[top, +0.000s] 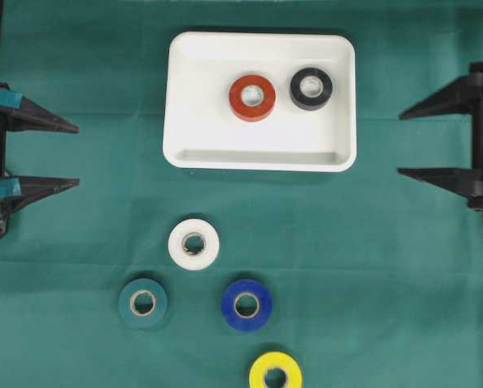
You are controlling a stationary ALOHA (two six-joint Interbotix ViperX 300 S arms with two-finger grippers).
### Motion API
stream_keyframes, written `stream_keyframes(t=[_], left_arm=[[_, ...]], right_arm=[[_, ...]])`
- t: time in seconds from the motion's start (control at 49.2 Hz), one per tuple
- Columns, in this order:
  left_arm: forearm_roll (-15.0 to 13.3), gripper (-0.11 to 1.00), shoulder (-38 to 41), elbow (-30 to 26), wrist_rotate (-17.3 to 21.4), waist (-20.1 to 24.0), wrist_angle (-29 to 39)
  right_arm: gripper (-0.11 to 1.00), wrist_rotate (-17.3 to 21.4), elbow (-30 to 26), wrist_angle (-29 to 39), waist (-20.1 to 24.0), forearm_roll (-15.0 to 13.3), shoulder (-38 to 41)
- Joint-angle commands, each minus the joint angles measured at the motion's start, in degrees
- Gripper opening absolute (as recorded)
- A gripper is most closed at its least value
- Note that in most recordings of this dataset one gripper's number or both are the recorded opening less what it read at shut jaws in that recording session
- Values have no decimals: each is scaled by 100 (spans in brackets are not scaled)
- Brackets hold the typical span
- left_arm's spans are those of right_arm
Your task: Pick up the tape from a random location and place it into the white case.
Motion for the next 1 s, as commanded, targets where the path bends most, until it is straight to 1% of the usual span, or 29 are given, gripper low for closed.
stream_keyframes(t=[0.0, 0.061, 0.244, 0.345, 0.427, 0.549, 0.894, 0.975], left_arm=[[-9, 98, 26, -123, 9, 18, -18], [-9, 98, 35, -123, 9, 18, -18], [-9, 98, 26, -114, 9, 18, -18], [-9, 98, 35, -105, 9, 18, -26], [-9, 98, 44, -105, 9, 9, -18], [-9, 98, 62, -105, 9, 9, -18], [-9, 98, 62, -105, 0, 9, -18], [-9, 98, 62, -105, -9, -70, -26]], right_arm=[[85, 9, 237, -149, 9, 35, -272], [85, 18, 475, -255, 18, 44, -466], [85, 167, 1046, -624, 18, 220, -765], [84, 246, 1283, -861, 18, 290, -729], [82, 290, 1441, -1090, 18, 308, -615], [77, 299, 1503, -1310, 18, 308, -439], [77, 308, 1477, -1354, 18, 308, -475], [77, 308, 1468, -1336, 18, 308, -492]])
